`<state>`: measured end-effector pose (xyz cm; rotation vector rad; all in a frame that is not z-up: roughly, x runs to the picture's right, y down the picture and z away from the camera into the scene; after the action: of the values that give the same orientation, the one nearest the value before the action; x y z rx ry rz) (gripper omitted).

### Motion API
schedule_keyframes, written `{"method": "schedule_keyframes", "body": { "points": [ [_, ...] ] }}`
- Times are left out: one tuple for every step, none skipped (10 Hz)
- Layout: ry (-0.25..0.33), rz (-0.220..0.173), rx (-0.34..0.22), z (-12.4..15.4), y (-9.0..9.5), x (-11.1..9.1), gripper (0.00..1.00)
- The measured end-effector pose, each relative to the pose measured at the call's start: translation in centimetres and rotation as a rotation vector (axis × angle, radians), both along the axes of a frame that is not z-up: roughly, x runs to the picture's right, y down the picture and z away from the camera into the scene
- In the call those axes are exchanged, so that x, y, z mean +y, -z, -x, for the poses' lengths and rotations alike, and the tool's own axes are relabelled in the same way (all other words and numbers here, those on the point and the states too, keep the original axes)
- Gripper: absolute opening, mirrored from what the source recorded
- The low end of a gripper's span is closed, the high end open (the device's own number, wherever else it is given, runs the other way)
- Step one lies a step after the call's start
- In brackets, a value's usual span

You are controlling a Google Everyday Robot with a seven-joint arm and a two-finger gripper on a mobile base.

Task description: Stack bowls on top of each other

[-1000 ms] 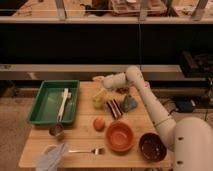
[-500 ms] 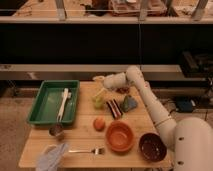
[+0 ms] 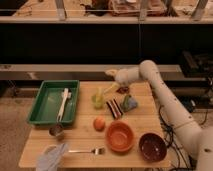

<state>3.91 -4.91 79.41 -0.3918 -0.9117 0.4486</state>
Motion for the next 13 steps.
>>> {"method": "schedule_keyframes", "body": {
  "points": [
    [0.006, -0.017, 0.05, -2.3, 1.1, -0.3, 0.8],
    [0.018, -0.031, 0.098, -4.3, 2.1, -0.3, 0.8],
    [0.053, -0.046, 0.198, -8.0, 3.6, 0.1, 0.8],
    [0.085, -0.047, 0.264, -10.0, 4.3, 0.7, 0.8],
    [0.129, -0.044, 0.333, -12.0, 5.3, 1.5, 0.8],
    [0.189, -0.033, 0.414, -14.3, 6.5, 2.9, 0.8],
    [0.267, 0.003, 0.525, -16.8, 8.3, 4.9, 0.8],
    [0.307, 0.043, 0.604, -18.2, 9.4, 6.2, 0.8],
    [0.346, 0.092, 0.7, -19.6, 10.7, 7.5, 0.8],
    [0.362, 0.117, 0.756, -20.8, 11.5, 8.2, 0.8],
    [0.366, 0.125, 0.777, -21.3, 11.8, 8.4, 0.8],
    [0.368, 0.125, 0.776, -21.1, 11.7, 8.4, 0.8],
    [0.368, 0.124, 0.775, -21.1, 11.7, 8.4, 0.8]
  ]
}}
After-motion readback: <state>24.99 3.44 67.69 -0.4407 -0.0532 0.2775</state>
